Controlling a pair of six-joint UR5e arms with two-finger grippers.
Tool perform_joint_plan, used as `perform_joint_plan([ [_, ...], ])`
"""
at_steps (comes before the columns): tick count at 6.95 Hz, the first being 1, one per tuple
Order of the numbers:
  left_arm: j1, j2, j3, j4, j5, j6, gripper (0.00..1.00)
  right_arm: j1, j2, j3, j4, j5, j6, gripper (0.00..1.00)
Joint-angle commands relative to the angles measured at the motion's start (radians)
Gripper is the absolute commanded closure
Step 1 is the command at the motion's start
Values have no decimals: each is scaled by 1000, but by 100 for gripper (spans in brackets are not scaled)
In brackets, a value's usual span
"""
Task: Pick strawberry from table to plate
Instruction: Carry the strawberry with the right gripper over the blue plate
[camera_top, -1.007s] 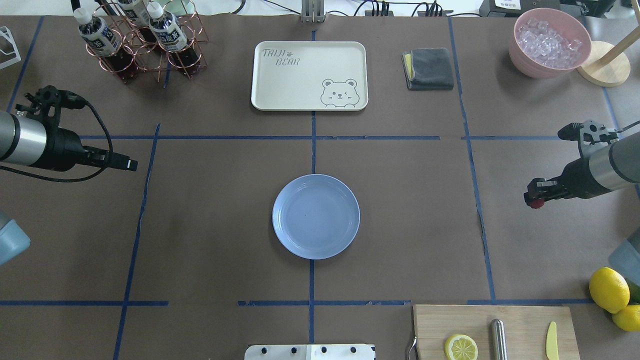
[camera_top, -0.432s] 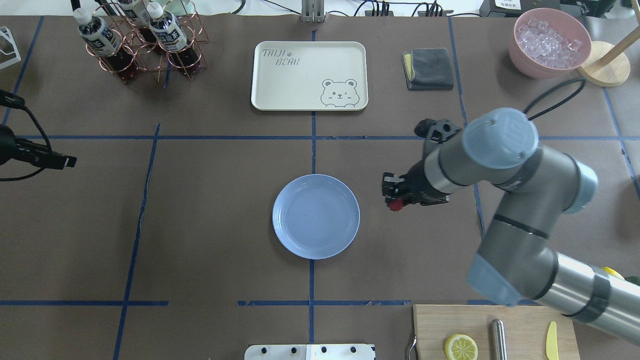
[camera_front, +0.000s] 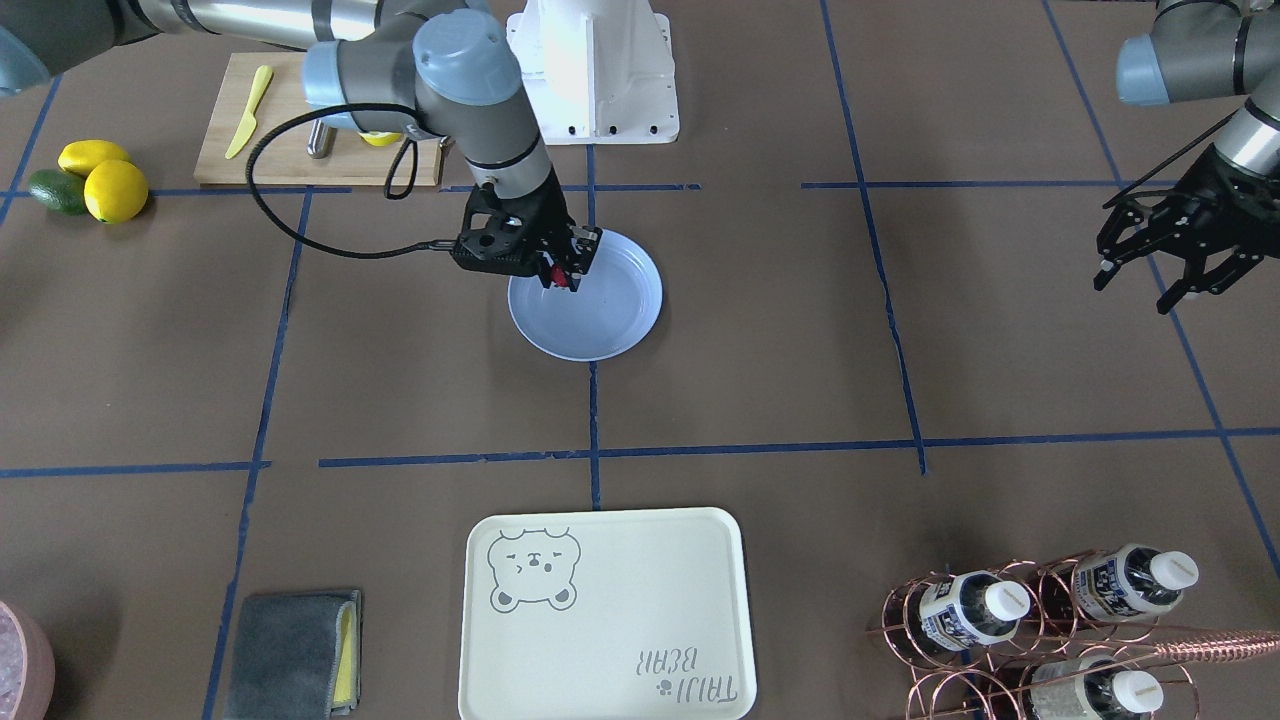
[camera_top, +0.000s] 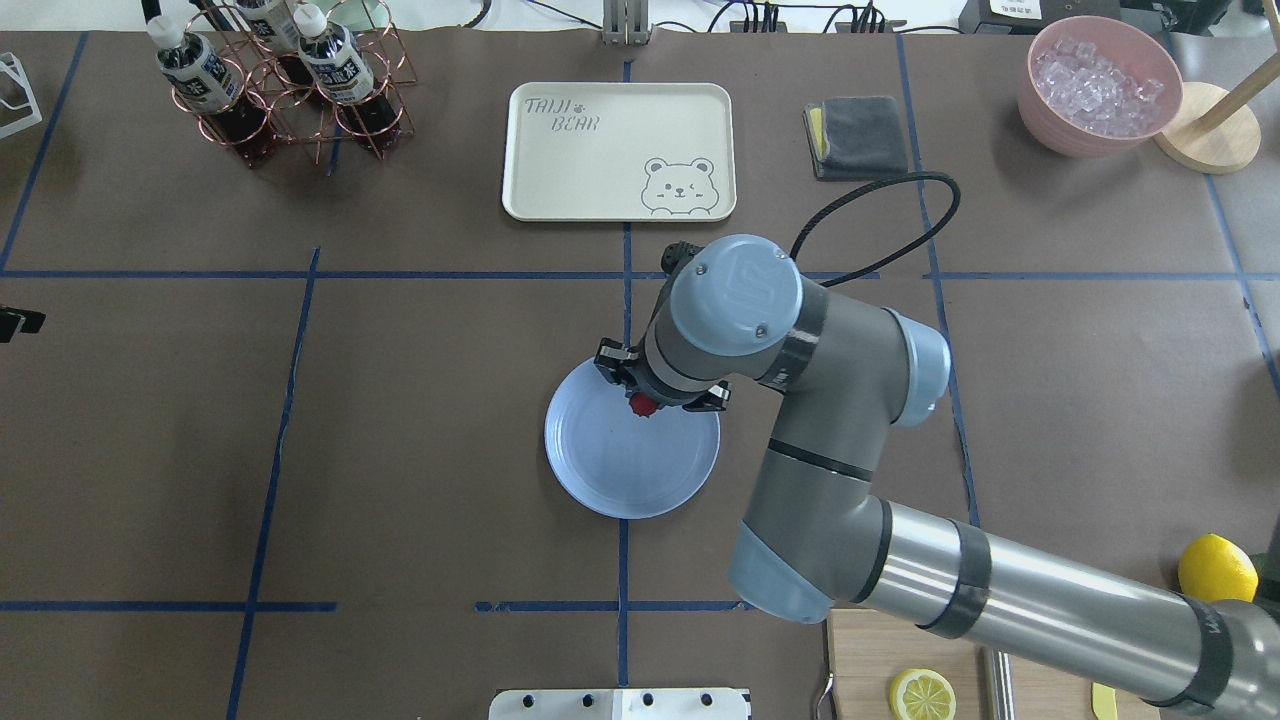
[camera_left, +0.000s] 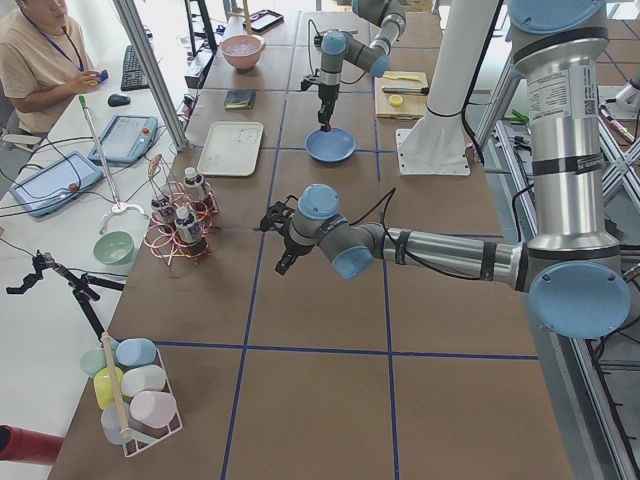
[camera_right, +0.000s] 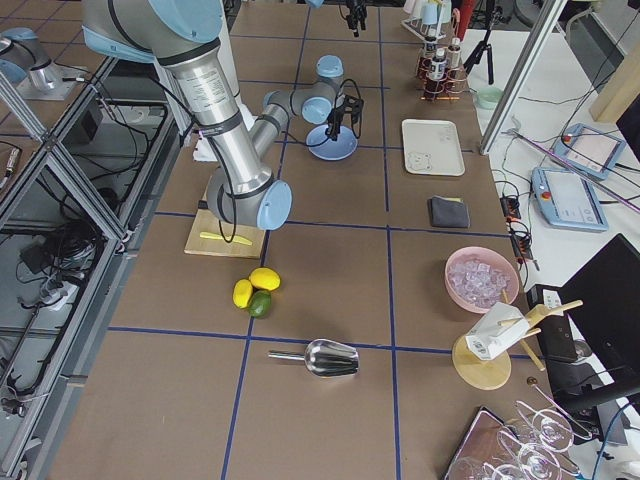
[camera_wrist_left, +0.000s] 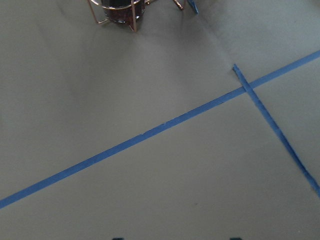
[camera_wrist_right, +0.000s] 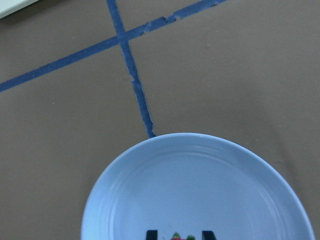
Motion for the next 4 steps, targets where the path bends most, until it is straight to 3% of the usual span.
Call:
perform_joint_plan([
  [1, -38, 16, 1, 0, -22, 39, 23, -24, 68, -99, -2, -12, 9, 100],
  [4, -38, 16, 1, 0, -22, 39, 23, -49, 60, -122, -2, -36, 11, 100],
])
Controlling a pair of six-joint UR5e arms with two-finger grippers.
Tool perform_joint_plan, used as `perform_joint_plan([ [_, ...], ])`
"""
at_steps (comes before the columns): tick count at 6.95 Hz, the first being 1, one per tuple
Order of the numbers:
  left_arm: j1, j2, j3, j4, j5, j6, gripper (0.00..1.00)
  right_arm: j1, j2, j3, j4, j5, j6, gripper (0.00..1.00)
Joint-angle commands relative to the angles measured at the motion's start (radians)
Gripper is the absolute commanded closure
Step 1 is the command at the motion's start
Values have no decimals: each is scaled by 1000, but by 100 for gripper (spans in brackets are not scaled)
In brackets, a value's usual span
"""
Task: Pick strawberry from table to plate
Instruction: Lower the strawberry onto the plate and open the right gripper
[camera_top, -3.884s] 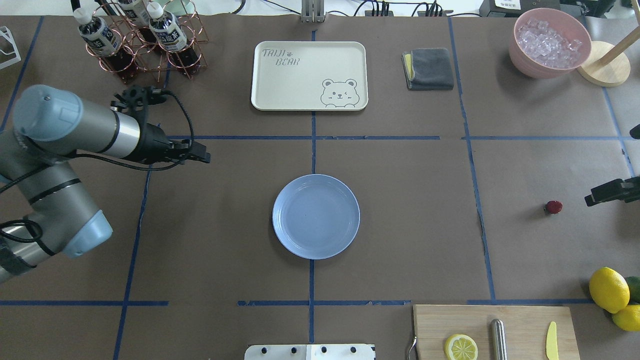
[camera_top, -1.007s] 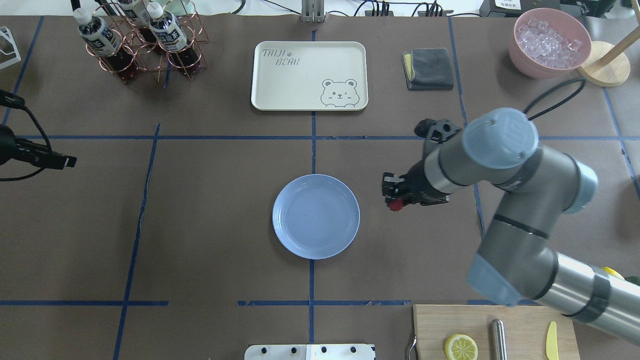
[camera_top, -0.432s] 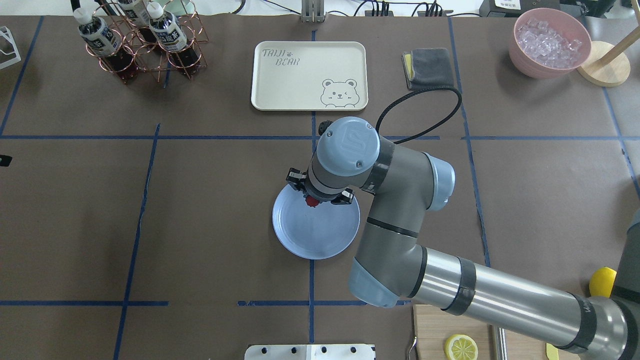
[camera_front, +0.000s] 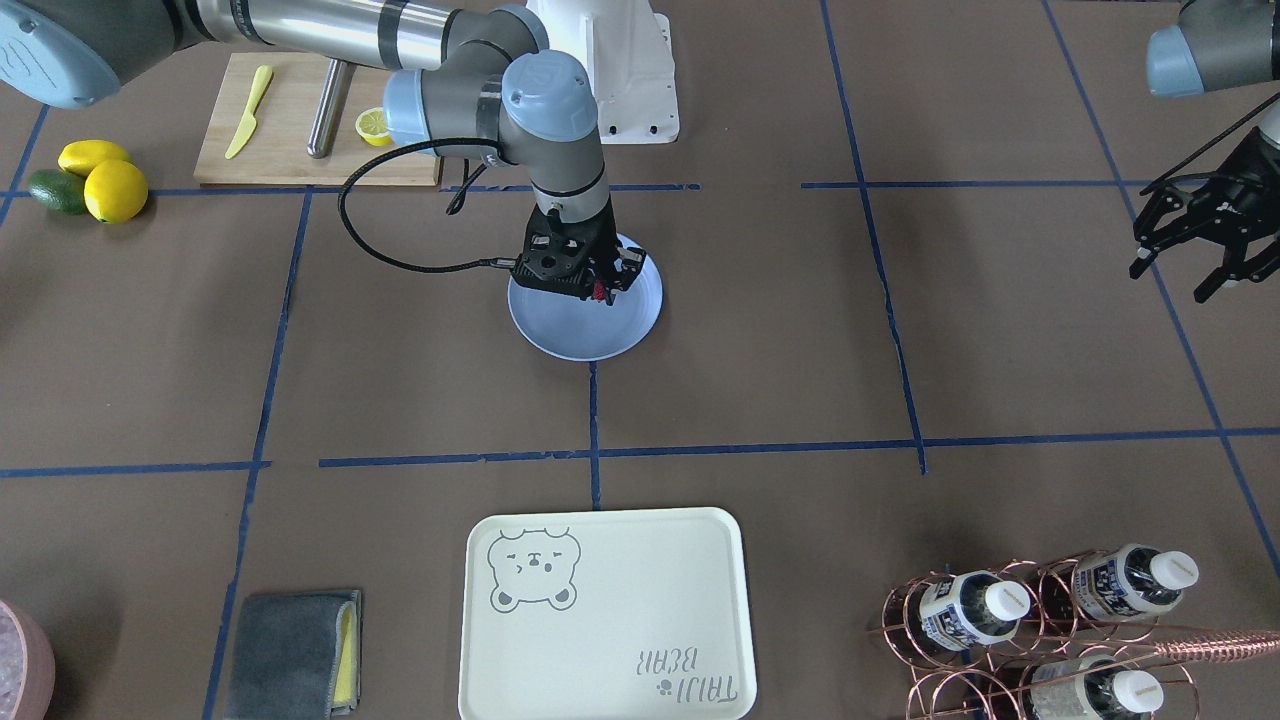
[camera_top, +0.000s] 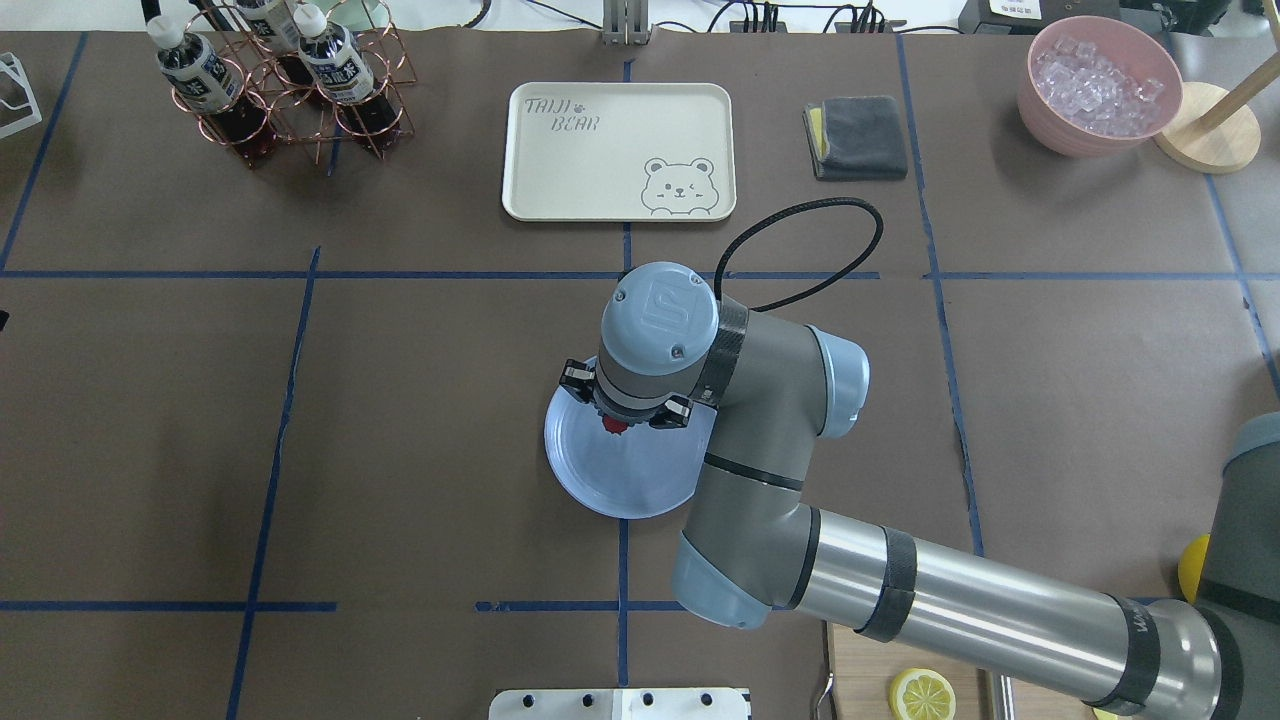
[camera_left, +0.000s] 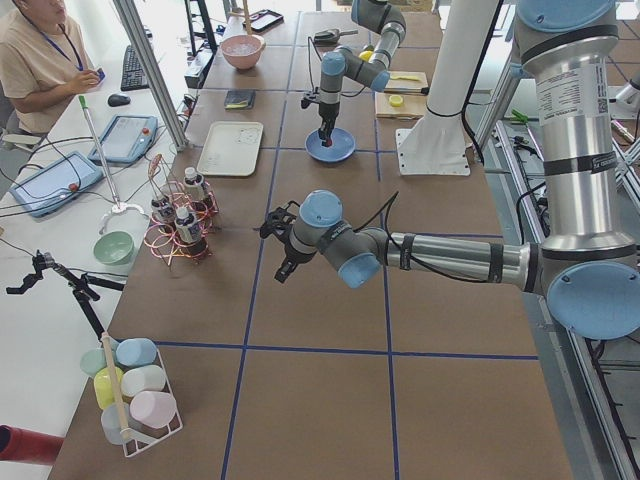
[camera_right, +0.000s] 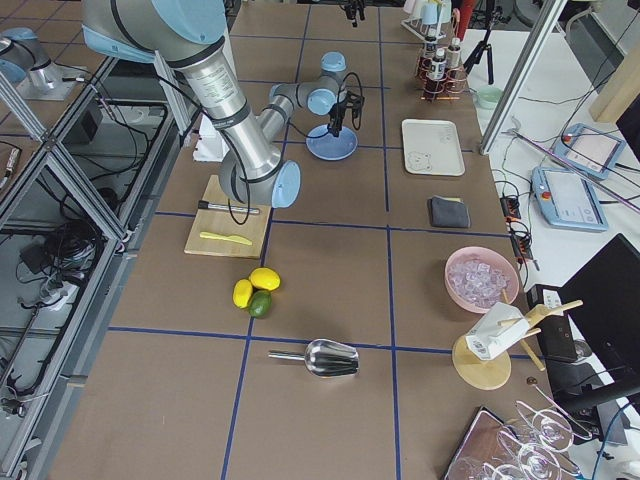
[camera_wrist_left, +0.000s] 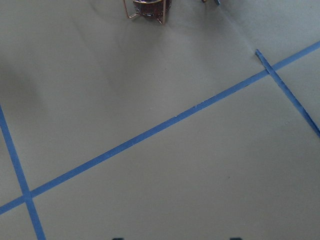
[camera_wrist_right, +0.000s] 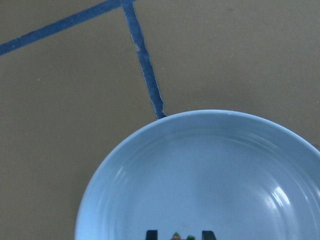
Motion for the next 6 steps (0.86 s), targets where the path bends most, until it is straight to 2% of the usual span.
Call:
perform_joint_plan([
  [1, -1, 5, 0, -2, 0, 0, 23, -11, -1, -10, -1, -16, 2, 100],
  [6, -1, 5, 0, -2, 0, 0, 21, -11, -28, -10, 0, -16, 3, 100],
])
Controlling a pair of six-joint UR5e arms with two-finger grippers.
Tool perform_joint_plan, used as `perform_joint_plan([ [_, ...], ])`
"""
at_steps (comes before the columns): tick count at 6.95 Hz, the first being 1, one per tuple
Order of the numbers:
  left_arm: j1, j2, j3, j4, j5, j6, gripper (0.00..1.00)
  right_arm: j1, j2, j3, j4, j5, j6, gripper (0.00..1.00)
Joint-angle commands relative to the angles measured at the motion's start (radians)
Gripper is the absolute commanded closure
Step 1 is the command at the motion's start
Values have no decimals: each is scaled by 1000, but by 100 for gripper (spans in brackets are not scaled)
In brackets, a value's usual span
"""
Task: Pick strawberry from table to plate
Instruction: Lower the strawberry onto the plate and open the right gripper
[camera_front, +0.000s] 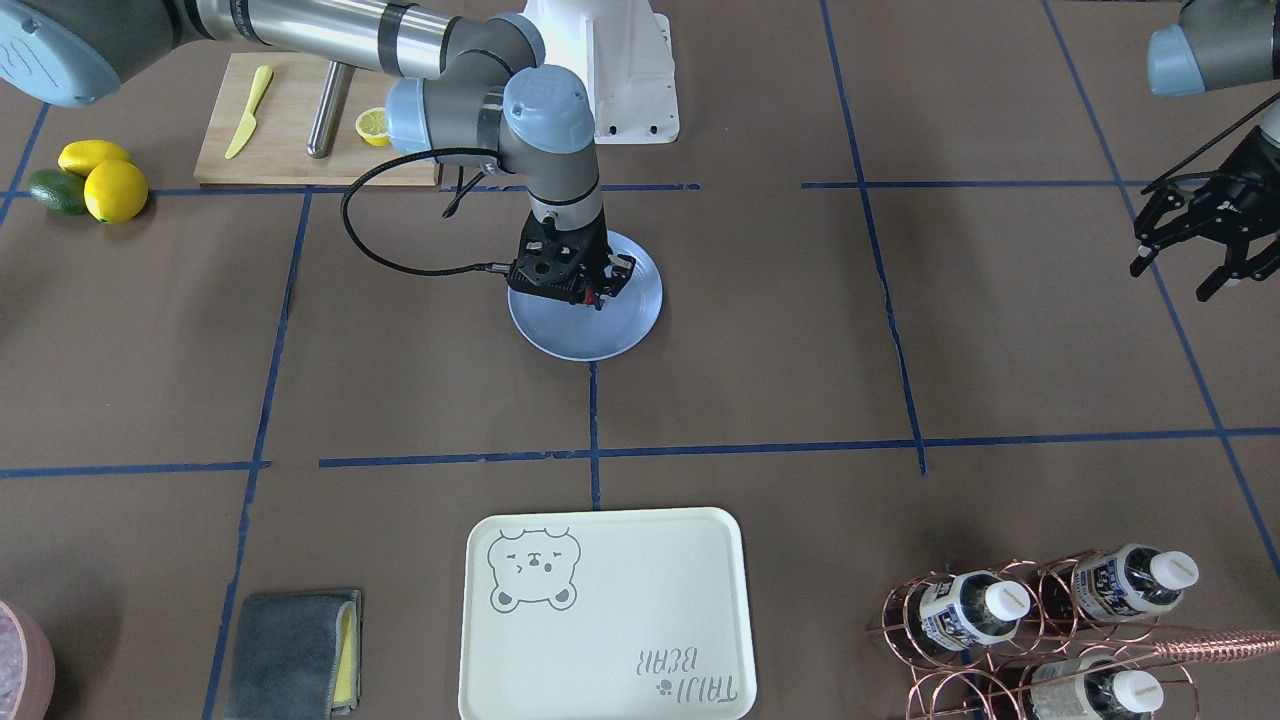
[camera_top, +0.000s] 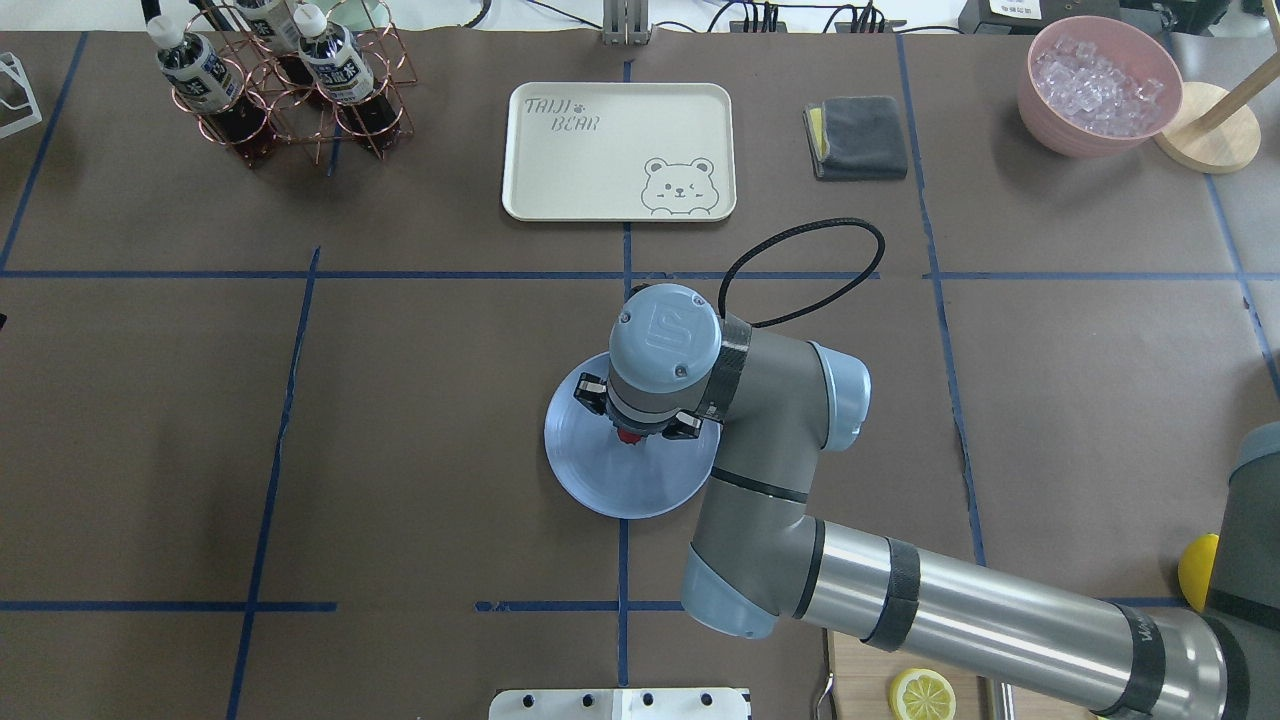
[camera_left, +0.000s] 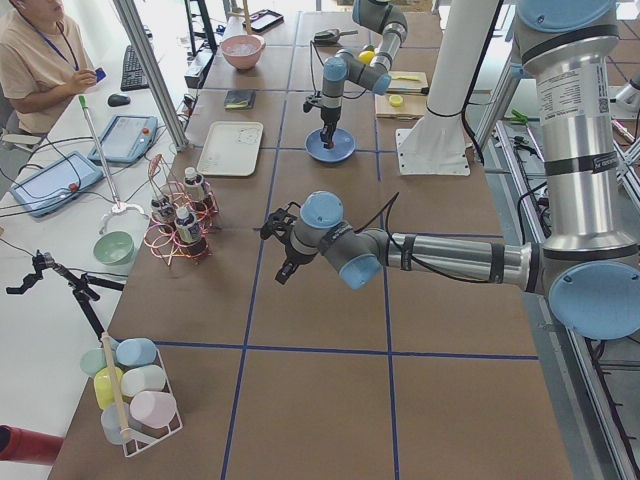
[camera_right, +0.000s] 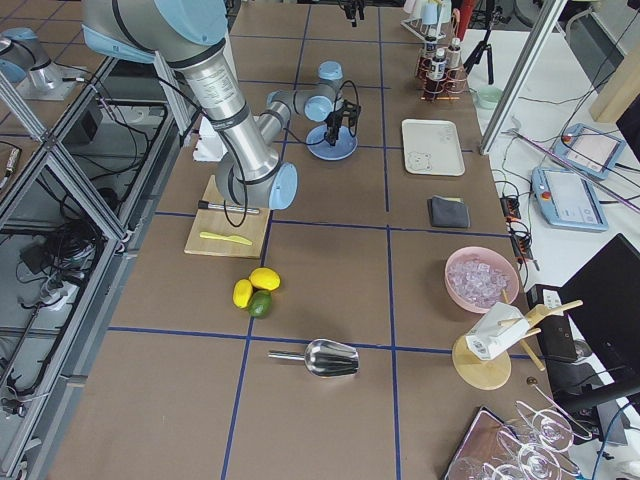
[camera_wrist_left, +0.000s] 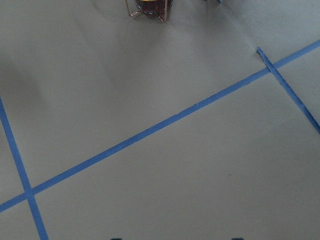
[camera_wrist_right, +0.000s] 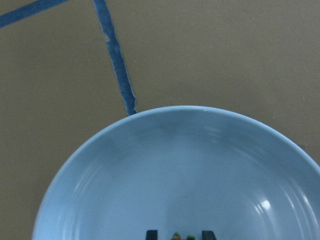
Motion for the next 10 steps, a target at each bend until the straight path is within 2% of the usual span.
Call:
perform_joint_plan([
  [1, 0, -1, 0, 0, 2, 0, 21, 0, -7, 1, 2, 0, -1, 100],
  [2, 0, -1, 0, 0, 2, 0, 21, 0, -5, 1, 7, 0, 2, 75],
  [3, 0, -1, 0, 0, 2, 0, 21, -2, -5, -1, 20, 0, 35, 1],
  [6, 3, -9, 2, 0, 5, -14, 21, 0, -7, 7, 25, 0, 50, 0],
  [8, 8, -21, 8, 2, 2, -49, 17, 24, -14, 40, 22, 14, 44, 0],
  [9, 9, -41, 6, 0, 2, -151, 16, 46, -57, 94, 22, 43, 42, 0],
  [10, 9, -55, 3, 0, 0, -203, 16, 70, -139, 191, 20, 79, -8, 0],
])
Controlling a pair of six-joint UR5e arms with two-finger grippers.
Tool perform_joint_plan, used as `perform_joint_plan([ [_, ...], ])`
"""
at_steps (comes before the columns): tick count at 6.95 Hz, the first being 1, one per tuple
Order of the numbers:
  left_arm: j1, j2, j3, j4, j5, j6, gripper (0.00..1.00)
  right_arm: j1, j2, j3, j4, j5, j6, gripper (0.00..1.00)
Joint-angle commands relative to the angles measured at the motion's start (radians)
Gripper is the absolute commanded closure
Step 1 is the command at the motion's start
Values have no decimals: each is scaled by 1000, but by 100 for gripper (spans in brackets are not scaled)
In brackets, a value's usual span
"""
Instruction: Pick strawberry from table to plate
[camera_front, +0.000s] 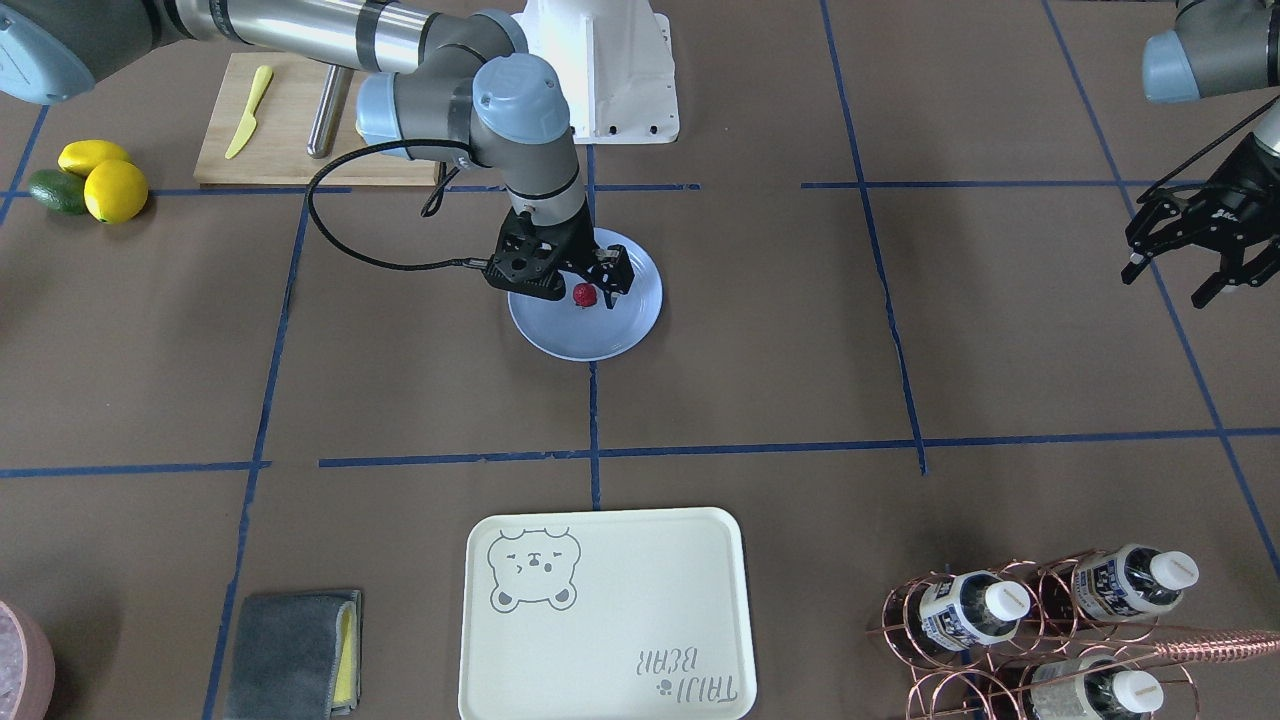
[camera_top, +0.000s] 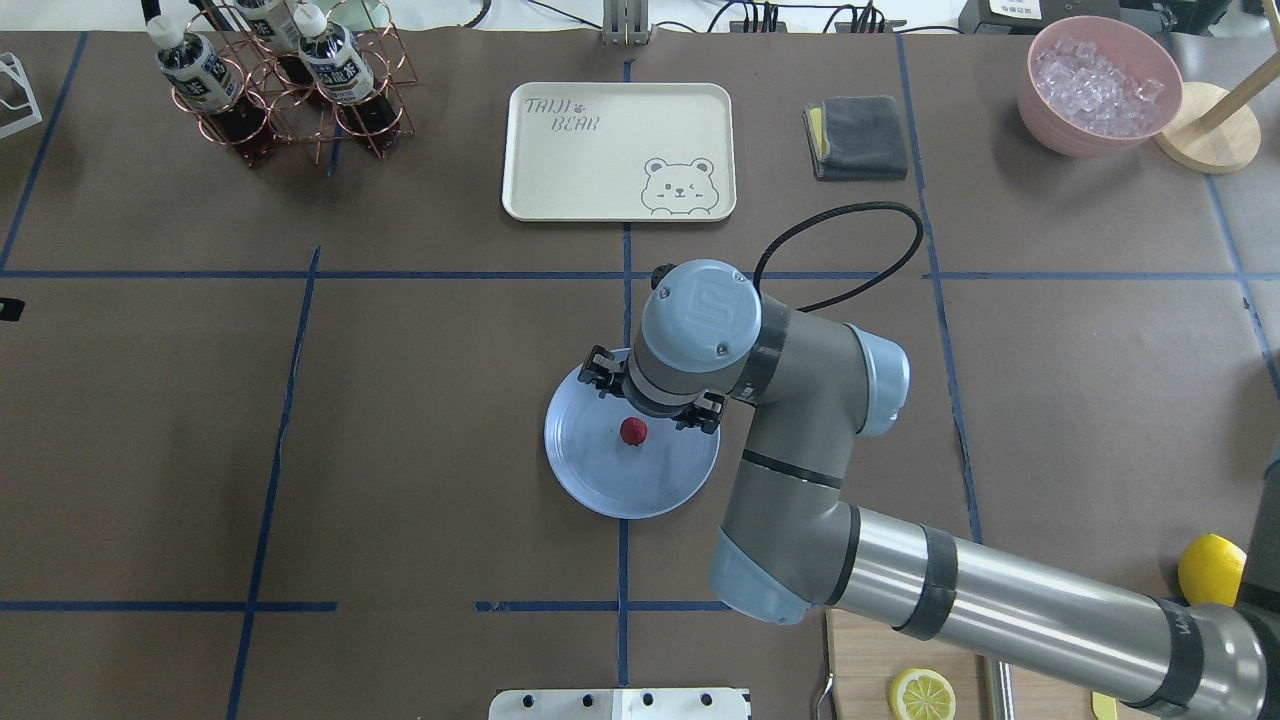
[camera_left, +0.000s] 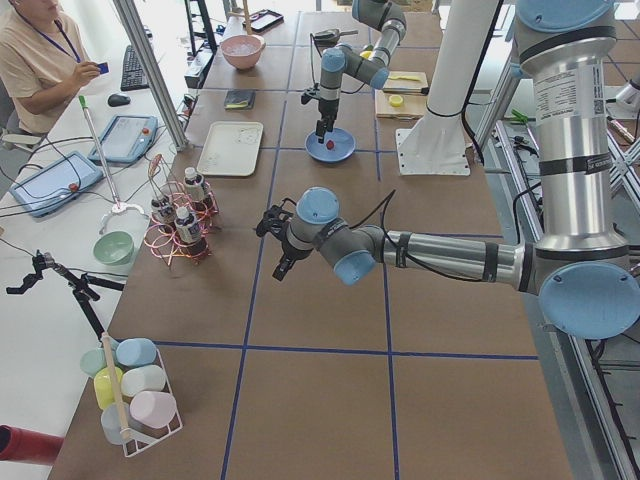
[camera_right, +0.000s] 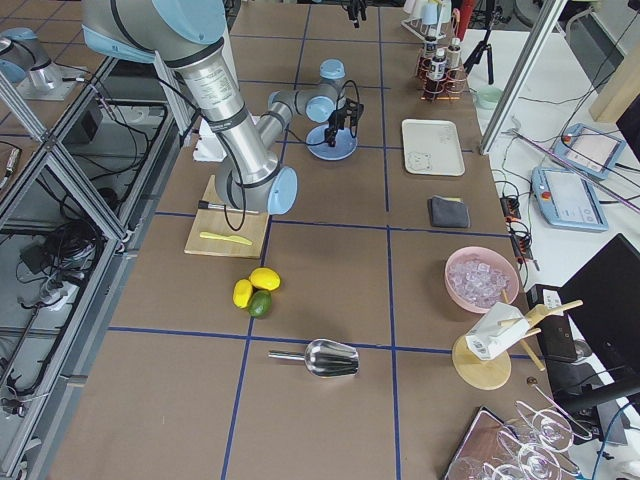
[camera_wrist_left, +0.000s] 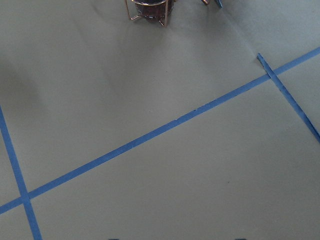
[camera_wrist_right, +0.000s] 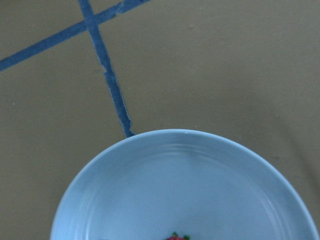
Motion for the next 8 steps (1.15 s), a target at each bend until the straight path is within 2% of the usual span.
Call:
perform_joint_plan([
  [1, 0, -13, -2, -2, -3, -67, 16, 65, -188, 198, -3, 79, -116, 0],
  [4, -26, -7, 43, 4, -3, 135, 16, 191, -465, 378, 0, 187, -363, 0],
  [5, -52, -7, 44, 22, -4, 155, 17, 243, -535, 403, 1, 220, -453, 0],
  [6, -129, -15, 44, 112, -47, 257, 17, 324, -606, 403, 5, 274, -603, 0],
  [8, -274, -36, 38, 290, -67, 464, 17, 499, -730, 405, 5, 383, -857, 0],
])
